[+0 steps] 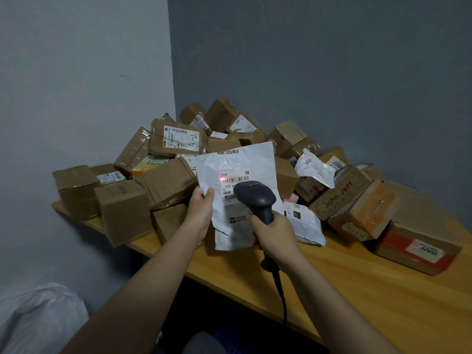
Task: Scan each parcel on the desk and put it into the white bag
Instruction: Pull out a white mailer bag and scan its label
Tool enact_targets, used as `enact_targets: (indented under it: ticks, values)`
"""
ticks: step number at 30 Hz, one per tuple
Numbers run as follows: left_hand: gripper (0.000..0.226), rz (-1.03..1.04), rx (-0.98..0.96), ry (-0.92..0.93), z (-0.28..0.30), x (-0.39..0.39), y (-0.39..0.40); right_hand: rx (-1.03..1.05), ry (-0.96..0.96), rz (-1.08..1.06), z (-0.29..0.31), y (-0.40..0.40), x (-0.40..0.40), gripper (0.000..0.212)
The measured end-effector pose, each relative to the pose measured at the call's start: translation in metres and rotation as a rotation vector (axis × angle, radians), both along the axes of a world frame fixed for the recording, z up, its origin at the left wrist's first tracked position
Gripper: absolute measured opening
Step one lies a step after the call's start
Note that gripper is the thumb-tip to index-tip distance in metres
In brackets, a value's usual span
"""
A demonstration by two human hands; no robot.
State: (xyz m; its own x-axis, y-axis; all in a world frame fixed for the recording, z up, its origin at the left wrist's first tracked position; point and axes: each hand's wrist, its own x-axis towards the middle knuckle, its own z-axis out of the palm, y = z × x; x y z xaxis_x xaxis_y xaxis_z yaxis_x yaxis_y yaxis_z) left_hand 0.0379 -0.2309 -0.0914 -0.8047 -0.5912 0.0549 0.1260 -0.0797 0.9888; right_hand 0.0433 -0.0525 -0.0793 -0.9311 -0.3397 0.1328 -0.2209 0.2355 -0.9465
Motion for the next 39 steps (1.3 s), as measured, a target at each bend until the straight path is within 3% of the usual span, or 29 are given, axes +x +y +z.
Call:
enact_targets:
  ticks: [11, 15, 22, 26, 33, 39]
  values:
    - [0.014, 0.023, 0.041, 0.032, 0.006, 0.003, -0.003, -0.032, 0.010, -0.004, 0.003, 0.003, 0.001, 0.030]
    - [0.017, 0.076, 0.028, 0.053, 0.015, 0.022, -0.014, -0.096, -0.023, 0.055, 0.012, -0.003, 0.010, 0.018]
    - [0.017, 0.261, -0.024, 0.081, 0.042, 0.102, -0.064, -0.080, 0.002, 0.216, 0.036, -0.055, 0.047, 0.014]
    - [0.015, 0.485, -0.133, 0.057, 0.040, 0.175, -0.116, -0.028, 0.010, 0.362, 0.034, -0.107, 0.081, 0.017]
    - [0.018, 0.823, -0.202, -0.072, -0.009, 0.330, -0.190, 0.157, 0.070, 0.571, -0.025, -0.207, 0.150, 0.025]
    - [0.027, 1.019, -0.265, -0.367, -0.102, 0.425, -0.227, 0.346, 0.065, 0.662, -0.089, -0.269, 0.180, 0.024]
